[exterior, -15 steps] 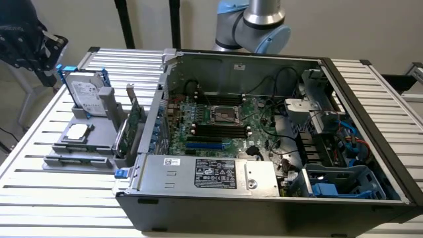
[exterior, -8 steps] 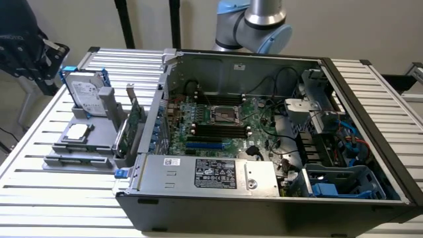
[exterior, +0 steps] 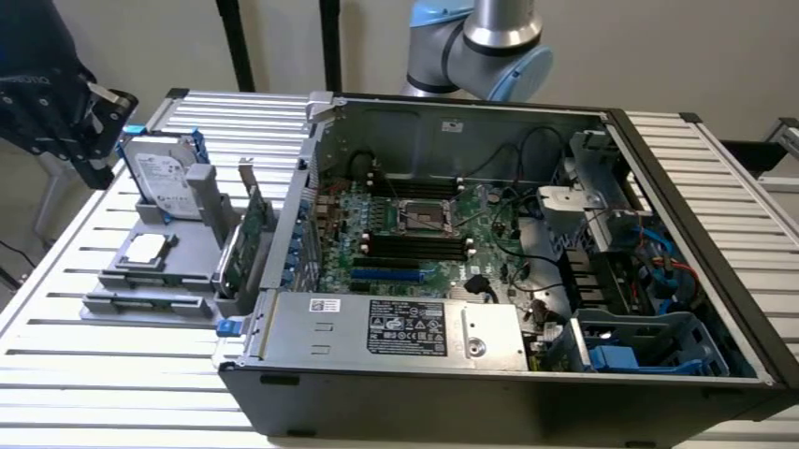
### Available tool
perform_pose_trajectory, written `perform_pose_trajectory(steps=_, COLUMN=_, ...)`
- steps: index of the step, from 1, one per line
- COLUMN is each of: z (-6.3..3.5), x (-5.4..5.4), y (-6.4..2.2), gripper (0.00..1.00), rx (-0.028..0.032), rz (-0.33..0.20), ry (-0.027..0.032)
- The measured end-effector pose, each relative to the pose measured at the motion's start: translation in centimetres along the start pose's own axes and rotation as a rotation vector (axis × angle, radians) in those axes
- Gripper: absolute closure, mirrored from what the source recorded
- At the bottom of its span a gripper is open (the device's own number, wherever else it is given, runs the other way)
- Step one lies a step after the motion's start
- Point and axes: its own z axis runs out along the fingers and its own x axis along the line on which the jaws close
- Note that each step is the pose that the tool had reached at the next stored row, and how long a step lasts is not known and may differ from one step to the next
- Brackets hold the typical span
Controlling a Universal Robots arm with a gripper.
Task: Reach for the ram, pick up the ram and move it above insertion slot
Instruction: 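Reach for the ram, then pick up the ram and move it above insertion slot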
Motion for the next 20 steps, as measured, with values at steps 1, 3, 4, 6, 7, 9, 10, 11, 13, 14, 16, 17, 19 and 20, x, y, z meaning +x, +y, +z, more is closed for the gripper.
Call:
perform_pose_trajectory(steps=1, z=0.00, x=0.00, y=0.00, gripper=0.89, rx=0.0000, rz=0.000, ry=0.0000)
perform_pose_trajectory(steps=3, z=0.01, x=-0.01, y=-0.01, gripper=0.89, rx=-0.0001, rz=-0.004, ry=0.0001)
perform_pose_trajectory(steps=4, z=0.00, x=-0.01, y=0.00, gripper=0.89, rx=0.0001, rz=-0.019, ry=0.0007)
perform_pose_trajectory(steps=6, z=0.01, x=-0.01, y=0.00, gripper=0.89, rx=0.0002, rz=-0.055, ry=0.0020)
perform_pose_trajectory(steps=7, z=0.01, x=-0.01, y=0.00, gripper=0.89, rx=0.0002, rz=-0.073, ry=0.0027)
perform_pose_trajectory(steps=9, z=0.03, x=-0.01, y=0.00, gripper=0.89, rx=0.0004, rz=-0.110, ry=0.0041)
perform_pose_trajectory(steps=10, z=0.04, x=-0.01, y=-0.01, gripper=0.89, rx=0.0005, rz=-0.128, ry=0.0048)
perform_pose_trajectory(steps=11, z=0.05, x=-0.01, y=-0.01, gripper=0.89, rx=0.0006, rz=-0.146, ry=0.0055)
perform_pose_trajectory(steps=13, z=0.07, x=-0.01, y=0.00, gripper=0.89, rx=0.0007, rz=-0.182, ry=0.0069)
perform_pose_trajectory(steps=14, z=0.08, x=-0.01, y=-0.01, gripper=0.89, rx=0.0008, rz=-0.200, ry=0.0076)
perform_pose_trajectory(steps=16, z=0.12, x=-0.01, y=-0.01, gripper=0.89, rx=0.0010, rz=-0.237, ry=0.0090)
perform_pose_trajectory(steps=17, z=0.14, x=-0.02, y=-0.01, gripper=0.89, rx=0.0011, rz=-0.255, ry=0.0098)
perform_pose_trajectory(steps=19, z=0.19, x=-0.02, y=-0.01, gripper=0.89, rx=0.0014, rz=-0.291, ry=0.0113)
perform_pose_trajectory(steps=20, z=0.22, x=-0.02, y=-0.01, gripper=0.89, rx=0.0015, rz=-0.309, ry=0.0120)
